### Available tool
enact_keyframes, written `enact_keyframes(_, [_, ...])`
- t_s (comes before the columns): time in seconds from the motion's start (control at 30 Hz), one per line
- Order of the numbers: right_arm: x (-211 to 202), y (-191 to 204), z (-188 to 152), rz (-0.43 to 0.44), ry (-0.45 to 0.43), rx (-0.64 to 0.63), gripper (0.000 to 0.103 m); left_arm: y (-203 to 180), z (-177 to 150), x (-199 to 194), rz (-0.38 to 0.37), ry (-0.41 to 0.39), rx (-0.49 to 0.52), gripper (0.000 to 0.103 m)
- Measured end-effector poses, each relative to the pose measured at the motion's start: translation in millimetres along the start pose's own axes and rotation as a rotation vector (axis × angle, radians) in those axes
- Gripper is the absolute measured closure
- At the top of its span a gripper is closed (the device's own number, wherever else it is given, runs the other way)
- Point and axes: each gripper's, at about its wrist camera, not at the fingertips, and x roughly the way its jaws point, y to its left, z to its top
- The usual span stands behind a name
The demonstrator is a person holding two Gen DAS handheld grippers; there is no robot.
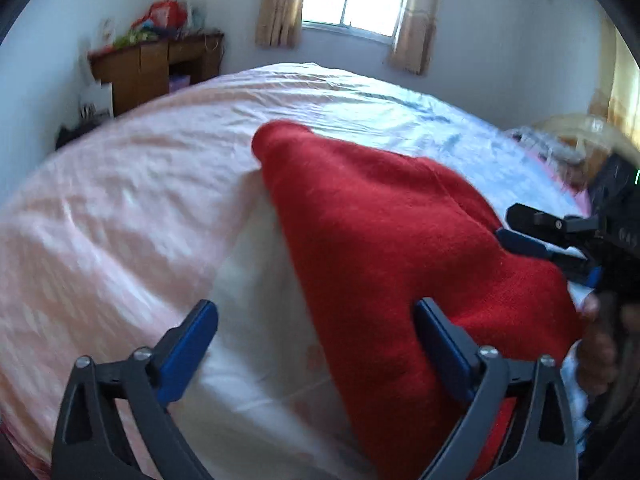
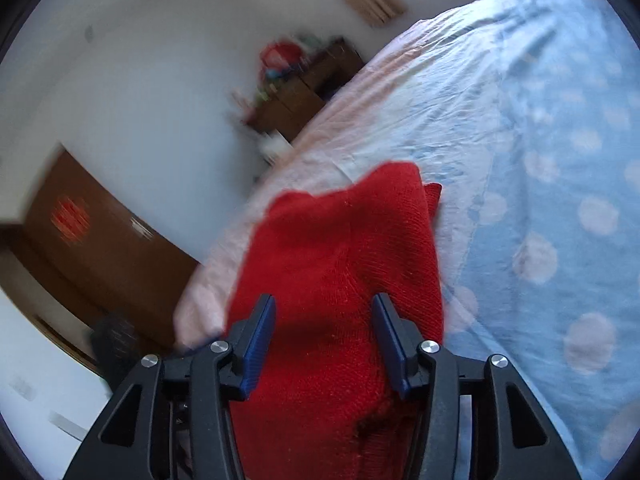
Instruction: Fold small clothes
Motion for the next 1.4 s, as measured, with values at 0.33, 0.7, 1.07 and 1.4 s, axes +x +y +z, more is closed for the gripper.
enact_keyframes(0.33, [-39.7, 33.8, -10.2, -0.11, -0.068, 0.001, 0.042, -11.8, 4.4, -38.4, 0.032, -0.041, 0.008, 0.0])
enact_keyframes(0.7, [-120.8, 128.1, -45.8, -0.441, -0.28, -0.299, 0.027, -47.1, 18.5, -116.9, 0.05, -0.234, 0.123, 0.0])
enact_keyframes(1.07, [-122.1, 145.6, -60.6, -0.444, -0.274, -0.357, 0.027, -46.7, 16.9, -126.2, 0.055, -0.252, 0.124, 0.0])
enact_keyframes(1.4, [-122.0, 147.7, -62.9, -0.448, -0.273, -0.359, 0.027, -46.4, 16.7, -126.6, 0.054, -0.252, 0.125, 0.0])
